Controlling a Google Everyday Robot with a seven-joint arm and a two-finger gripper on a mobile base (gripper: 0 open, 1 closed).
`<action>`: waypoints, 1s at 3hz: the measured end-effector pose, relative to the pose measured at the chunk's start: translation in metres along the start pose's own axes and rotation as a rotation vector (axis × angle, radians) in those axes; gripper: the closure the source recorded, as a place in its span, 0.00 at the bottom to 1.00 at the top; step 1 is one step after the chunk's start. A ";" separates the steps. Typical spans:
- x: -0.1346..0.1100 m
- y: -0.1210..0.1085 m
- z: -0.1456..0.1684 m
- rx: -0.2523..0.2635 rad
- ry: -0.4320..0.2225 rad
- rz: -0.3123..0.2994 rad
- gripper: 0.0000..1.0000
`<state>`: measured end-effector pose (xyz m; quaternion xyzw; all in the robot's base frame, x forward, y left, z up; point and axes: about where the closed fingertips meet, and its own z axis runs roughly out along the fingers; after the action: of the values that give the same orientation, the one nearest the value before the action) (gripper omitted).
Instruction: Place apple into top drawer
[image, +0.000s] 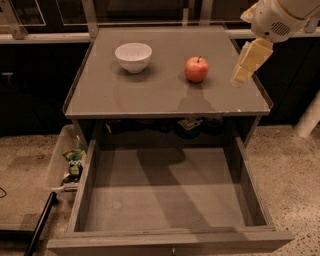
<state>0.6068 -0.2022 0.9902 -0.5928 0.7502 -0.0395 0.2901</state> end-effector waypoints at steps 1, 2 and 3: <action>0.010 -0.024 0.041 0.002 -0.117 0.113 0.00; 0.015 -0.043 0.081 -0.023 -0.219 0.200 0.00; 0.010 -0.052 0.114 -0.072 -0.287 0.235 0.00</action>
Offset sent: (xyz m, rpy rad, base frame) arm 0.1172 -0.0085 -0.0817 0.4504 0.0253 -0.1015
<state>0.7053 -0.1943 0.9126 -0.5105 0.7662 0.1065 0.3756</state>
